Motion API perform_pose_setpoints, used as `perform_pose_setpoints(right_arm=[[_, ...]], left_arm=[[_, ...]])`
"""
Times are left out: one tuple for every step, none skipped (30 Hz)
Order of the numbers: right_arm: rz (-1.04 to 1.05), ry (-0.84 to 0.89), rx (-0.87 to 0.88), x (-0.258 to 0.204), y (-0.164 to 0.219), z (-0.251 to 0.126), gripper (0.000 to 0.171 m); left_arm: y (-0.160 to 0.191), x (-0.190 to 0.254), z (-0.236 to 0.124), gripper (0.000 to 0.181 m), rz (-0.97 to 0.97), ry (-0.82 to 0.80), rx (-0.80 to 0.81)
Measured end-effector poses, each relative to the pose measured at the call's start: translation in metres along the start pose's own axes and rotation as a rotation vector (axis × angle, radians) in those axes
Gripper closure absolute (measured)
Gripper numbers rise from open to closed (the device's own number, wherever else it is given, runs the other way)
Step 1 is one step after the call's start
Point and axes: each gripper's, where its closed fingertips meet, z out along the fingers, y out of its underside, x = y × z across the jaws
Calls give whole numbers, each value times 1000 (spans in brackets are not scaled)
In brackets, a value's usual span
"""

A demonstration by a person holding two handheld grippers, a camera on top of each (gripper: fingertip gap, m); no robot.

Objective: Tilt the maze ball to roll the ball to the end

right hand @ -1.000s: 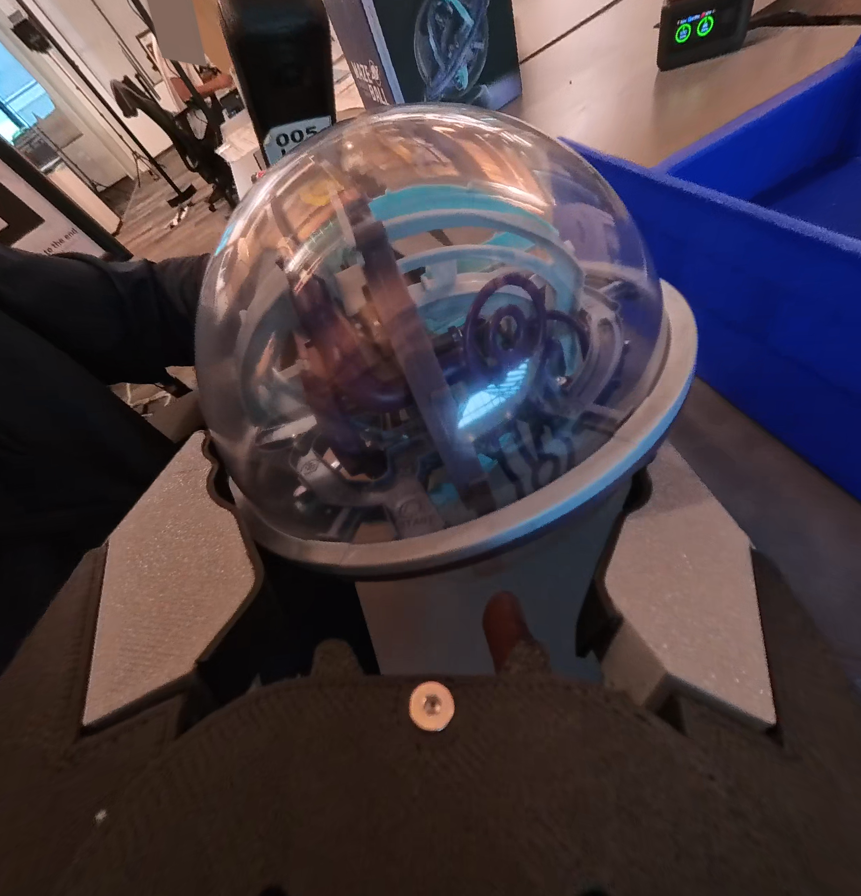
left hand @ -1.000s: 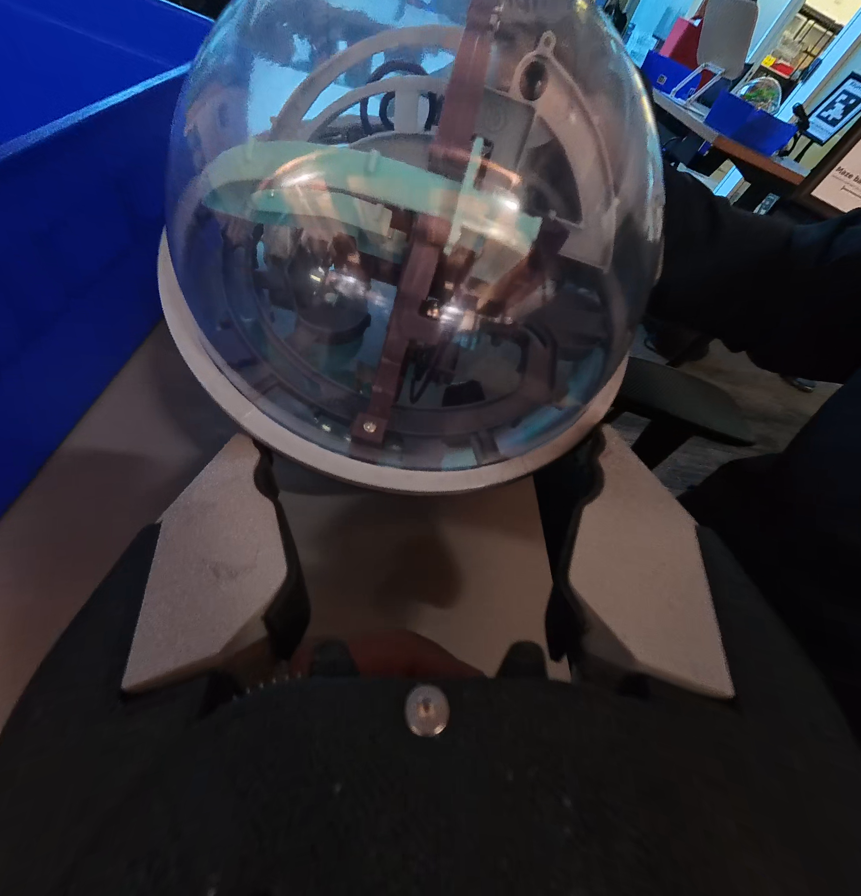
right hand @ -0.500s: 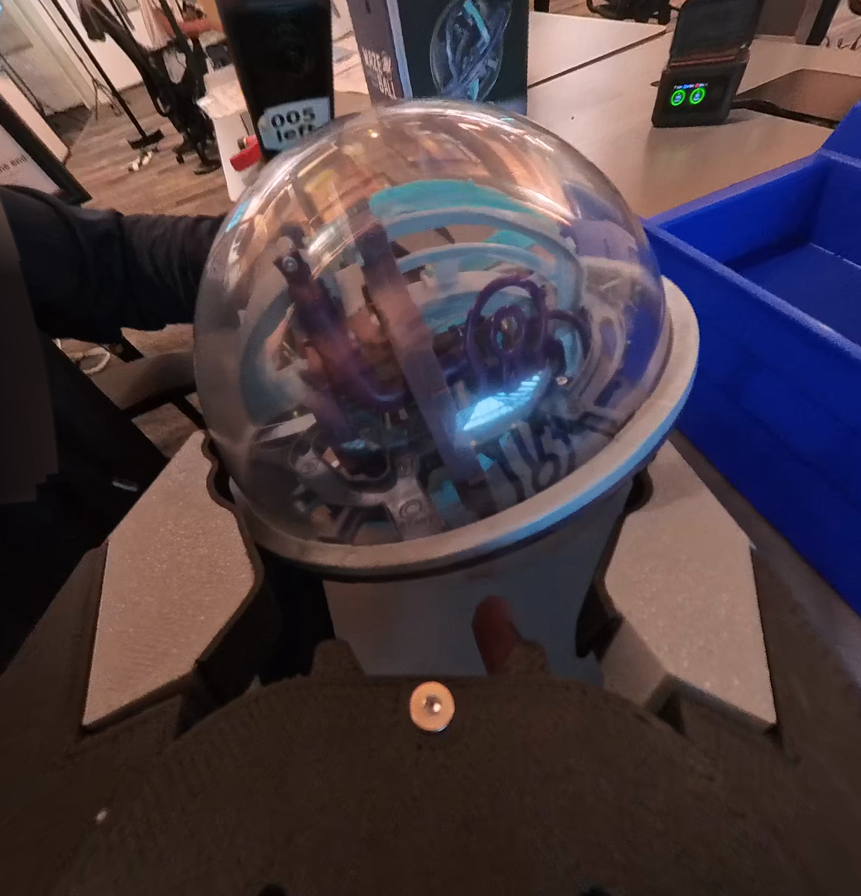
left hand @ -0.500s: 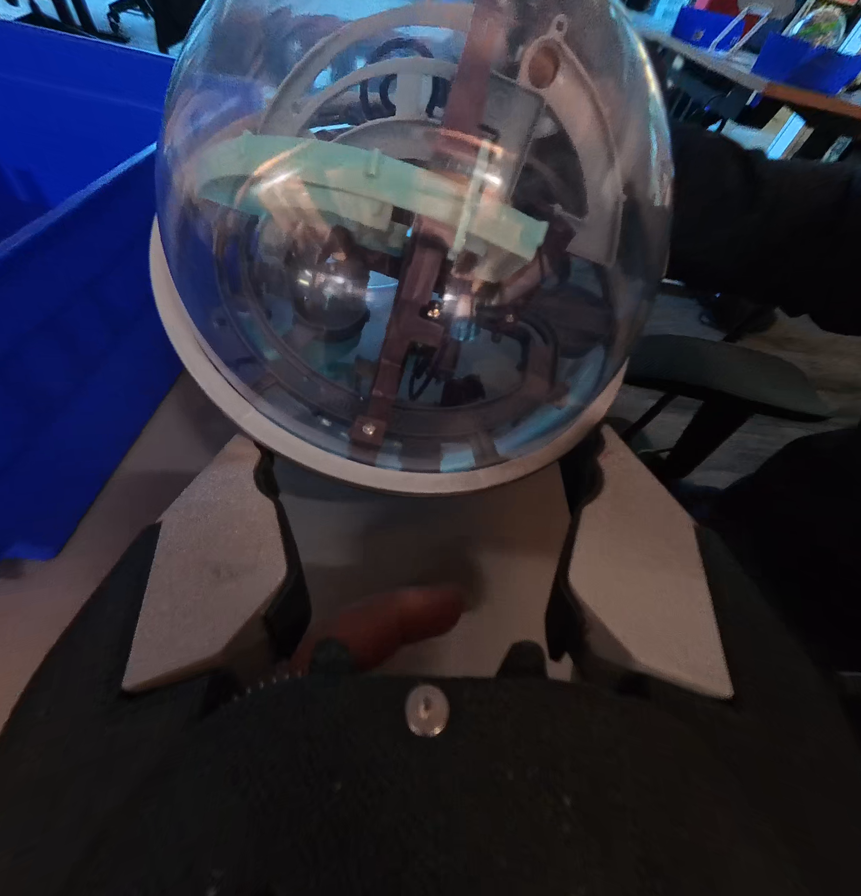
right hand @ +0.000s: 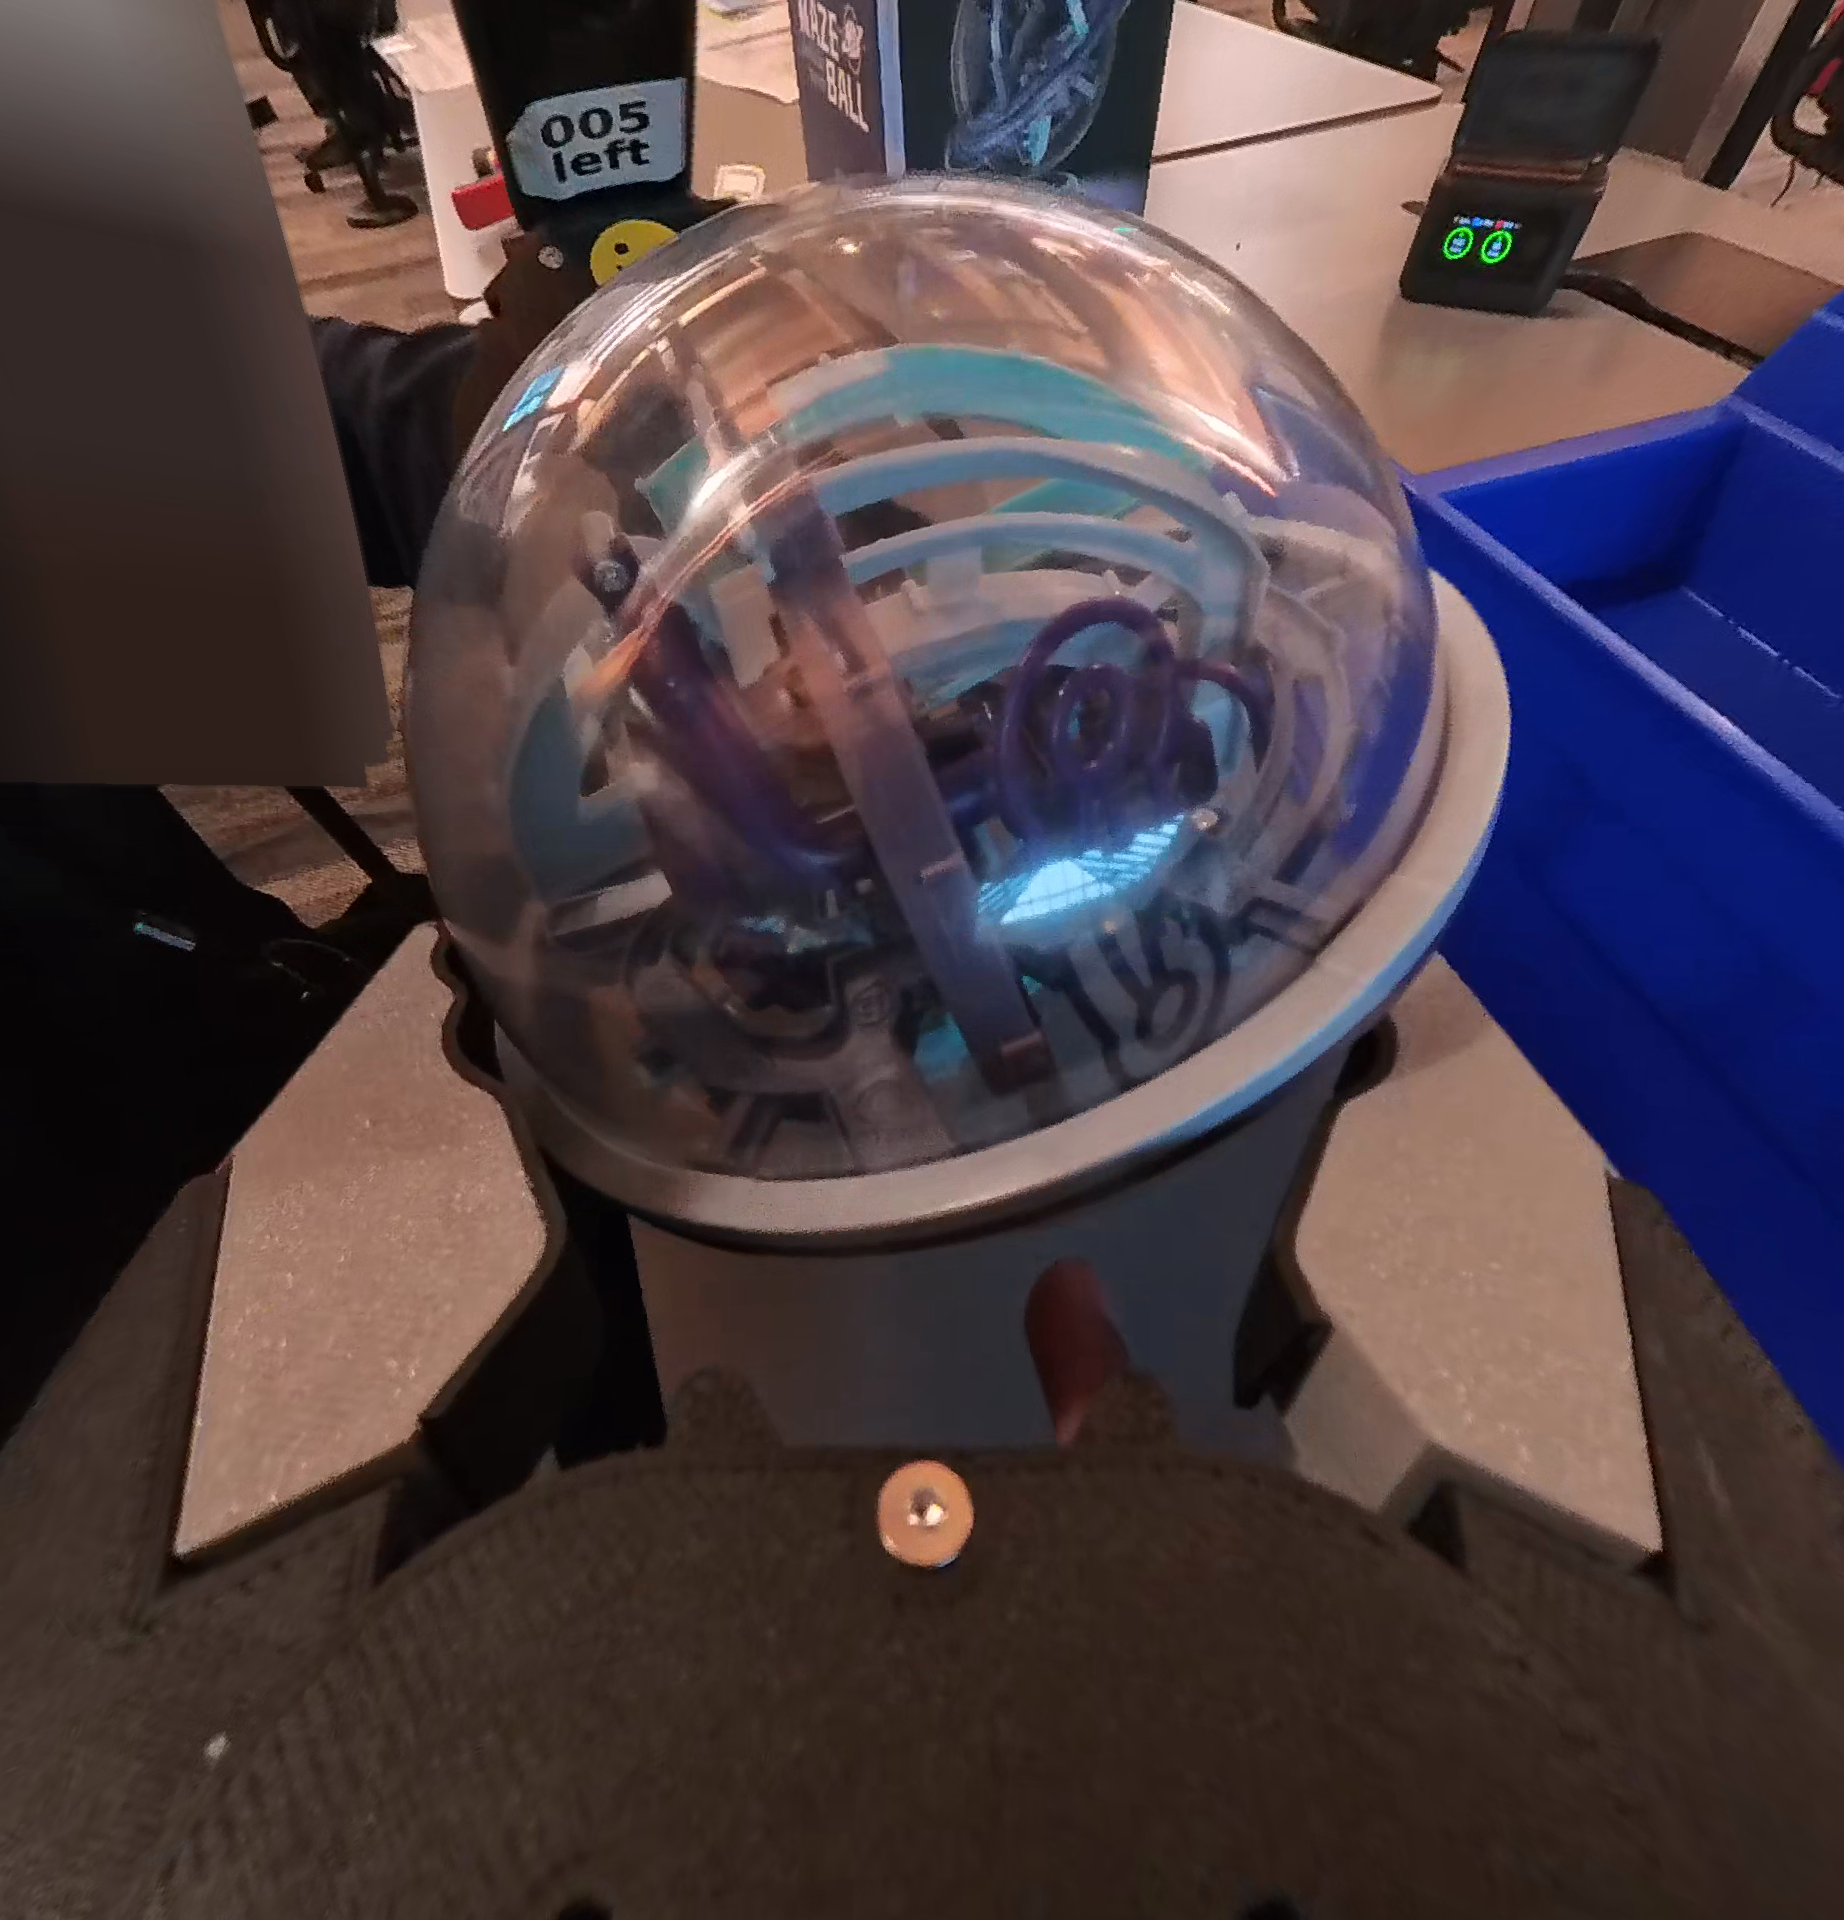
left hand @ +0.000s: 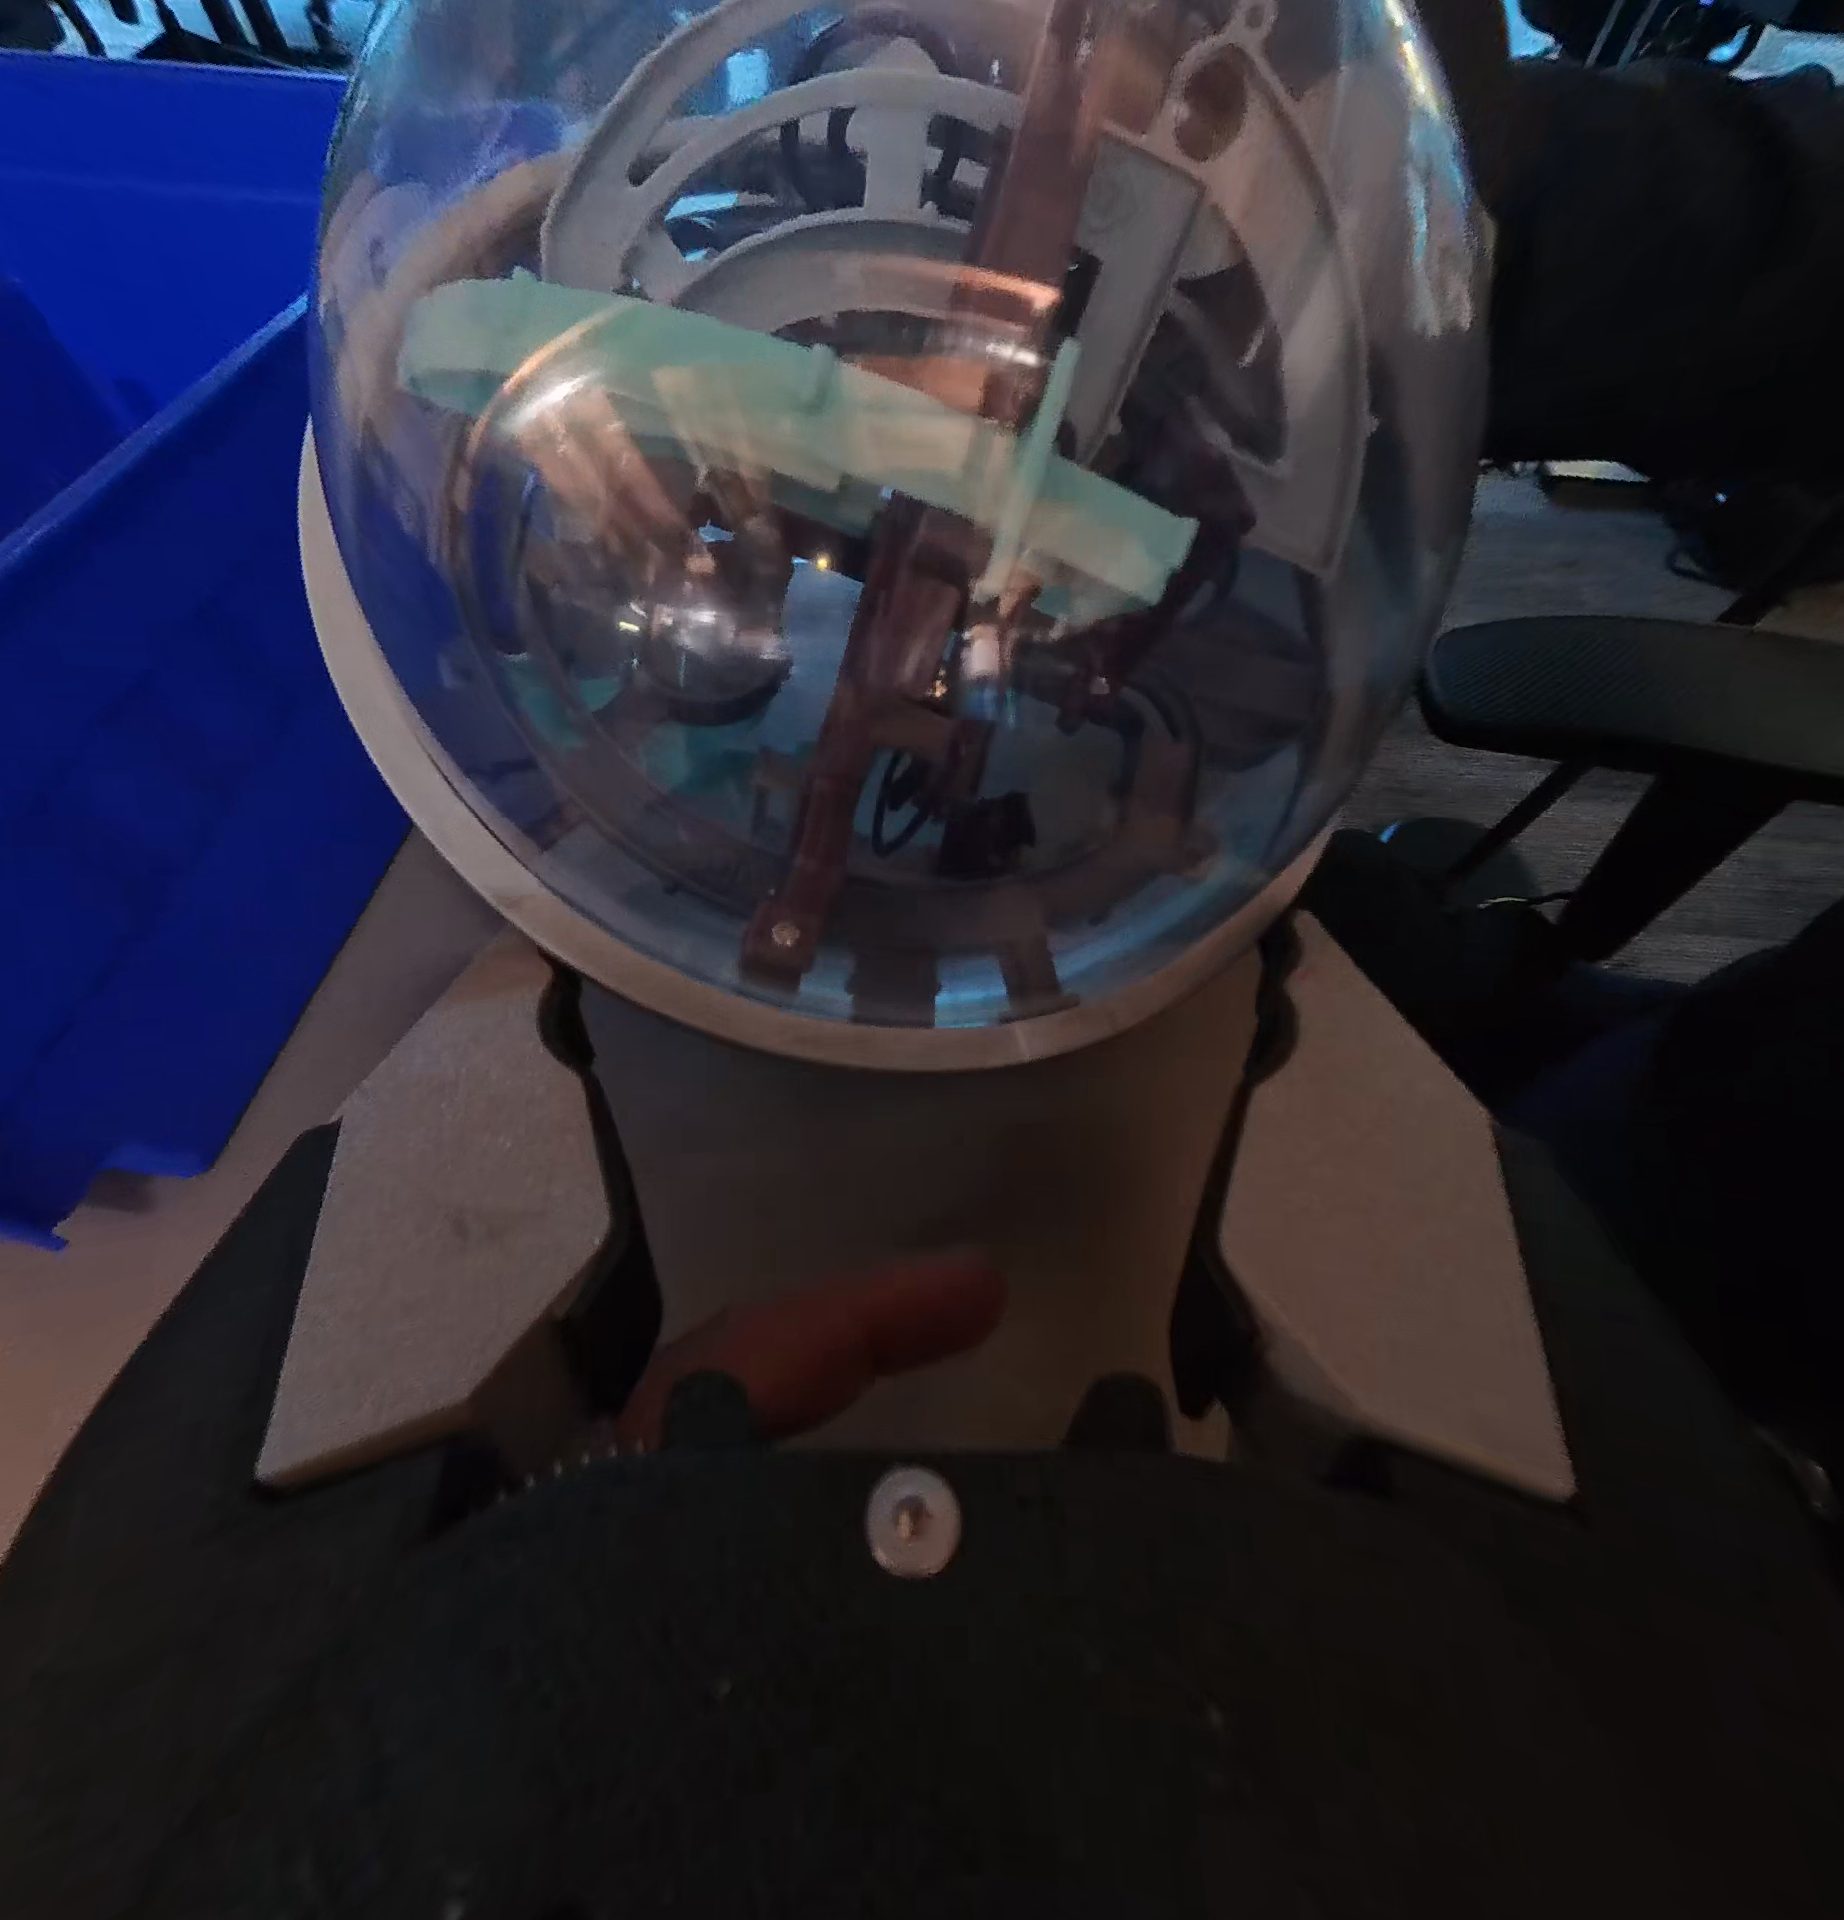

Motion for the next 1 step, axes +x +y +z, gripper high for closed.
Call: perform_pose_setpoints(right_arm=[[-5,-1,3,0,0,0,13]], left_arm=[[0,0,0,54,3,-4,2]])
